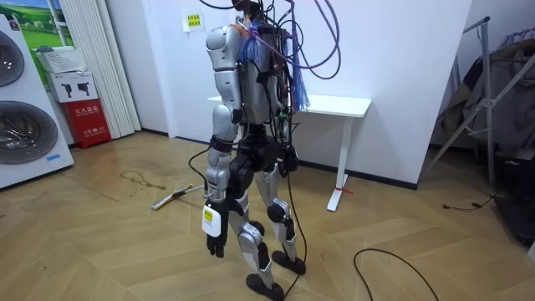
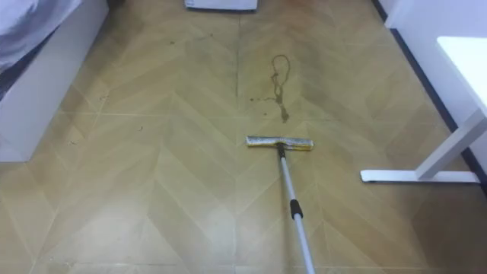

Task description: Mop floor

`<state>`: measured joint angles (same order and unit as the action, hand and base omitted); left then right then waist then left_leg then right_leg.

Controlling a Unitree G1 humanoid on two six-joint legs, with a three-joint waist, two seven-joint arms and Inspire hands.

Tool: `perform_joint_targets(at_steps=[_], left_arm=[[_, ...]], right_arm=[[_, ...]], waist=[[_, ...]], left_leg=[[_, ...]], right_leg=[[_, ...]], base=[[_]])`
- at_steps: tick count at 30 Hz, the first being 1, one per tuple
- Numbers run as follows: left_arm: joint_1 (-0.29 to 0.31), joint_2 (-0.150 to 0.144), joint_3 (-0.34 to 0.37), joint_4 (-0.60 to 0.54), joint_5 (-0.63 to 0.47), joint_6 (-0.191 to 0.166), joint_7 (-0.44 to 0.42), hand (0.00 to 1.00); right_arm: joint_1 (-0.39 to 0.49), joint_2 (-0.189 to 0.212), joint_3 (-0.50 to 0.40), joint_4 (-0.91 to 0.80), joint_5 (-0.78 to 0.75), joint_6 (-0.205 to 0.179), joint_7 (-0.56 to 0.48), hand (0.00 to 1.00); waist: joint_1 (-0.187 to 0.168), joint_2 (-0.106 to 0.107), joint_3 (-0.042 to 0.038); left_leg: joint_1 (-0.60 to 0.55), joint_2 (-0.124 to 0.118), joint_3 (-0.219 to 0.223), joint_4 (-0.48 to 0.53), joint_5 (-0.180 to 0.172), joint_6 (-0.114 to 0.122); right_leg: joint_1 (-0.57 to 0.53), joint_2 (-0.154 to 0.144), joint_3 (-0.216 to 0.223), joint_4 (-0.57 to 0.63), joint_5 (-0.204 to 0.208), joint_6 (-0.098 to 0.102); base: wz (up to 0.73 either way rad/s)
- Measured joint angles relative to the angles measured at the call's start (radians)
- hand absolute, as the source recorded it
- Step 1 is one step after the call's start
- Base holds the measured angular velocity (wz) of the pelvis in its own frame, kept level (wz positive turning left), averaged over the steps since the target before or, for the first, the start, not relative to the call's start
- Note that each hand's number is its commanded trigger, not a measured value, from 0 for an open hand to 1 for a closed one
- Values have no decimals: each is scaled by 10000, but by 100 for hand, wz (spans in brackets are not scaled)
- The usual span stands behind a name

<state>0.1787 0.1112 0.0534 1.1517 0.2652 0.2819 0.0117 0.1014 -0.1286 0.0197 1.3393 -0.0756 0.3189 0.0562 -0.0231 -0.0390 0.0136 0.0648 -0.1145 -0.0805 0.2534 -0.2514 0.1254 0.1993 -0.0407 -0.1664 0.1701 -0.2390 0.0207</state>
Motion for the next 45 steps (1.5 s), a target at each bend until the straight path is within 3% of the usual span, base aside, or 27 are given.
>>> perform_joint_targets(at_steps=[14, 19, 28, 34, 37, 41, 45], left_arm=[[264, 8, 26, 33, -386, 9, -239, 0], [94, 48, 1, 13, -390, 7, -252, 0], [45, -46, 8, 89, -388, -38, -244, 0], [-272, -146, -2, 181, -410, -266, -146, 0], [-618, -164, -215, 401, -944, -396, 6, 0], [-931, -155, -270, 1027, -1806, -441, 76, 0], [-1022, -149, -260, 1304, -1949, -415, 79, 0]], right_arm=[[166, -2, -13, -82, -37, 6, 114, 100], [167, -20, 70, -159, 34, 9, 104, 100], [110, -18, 144, -87, 323, -16, -35, 100], [-29, -7, -36, -72, 361, -236, -107, 100], [-168, -7, -22, -72, 715, -311, -326, 100], [-368, -5, 85, -73, 1131, -373, -645, 100], [-365, -54, 345, -69, 1517, -393, -780, 100]], waist=[[29, -63, -41], [38, 127, -138], [8, 321, -125], [-15, 329, -111], [16, 340, -36], [47, 484, 46], [45, 544, 19]], left_leg=[[-42, 10, -13, 1, -2, 2], [-357, 30, -7, 91, -1, 3], [-1144, 57, -24, 429, 2, 3], [-2414, -64, -65, 1210, -1, 0], [-3274, -195, -79, 1920, -65, -23], [-4676, -230, -58, 3087, -503, -99], [-5975, -301, -50, 4104, -631, -271]], right_leg=[[-108, 0, 14, 33, 0, 0], [-448, 7, 20, 191, 1, 0], [-1270, 13, -13, 505, -14, -19], [-2619, -218, -307, 1827, -475, -84], [-3666, -398, -231, 2913, -864, -146], [-5213, -491, -94, 4443, -1394, -242], [-6471, -564, 40, 5450, -1850, -384]], base=[[0], [0], [1], [9], [16], [5], [3]])
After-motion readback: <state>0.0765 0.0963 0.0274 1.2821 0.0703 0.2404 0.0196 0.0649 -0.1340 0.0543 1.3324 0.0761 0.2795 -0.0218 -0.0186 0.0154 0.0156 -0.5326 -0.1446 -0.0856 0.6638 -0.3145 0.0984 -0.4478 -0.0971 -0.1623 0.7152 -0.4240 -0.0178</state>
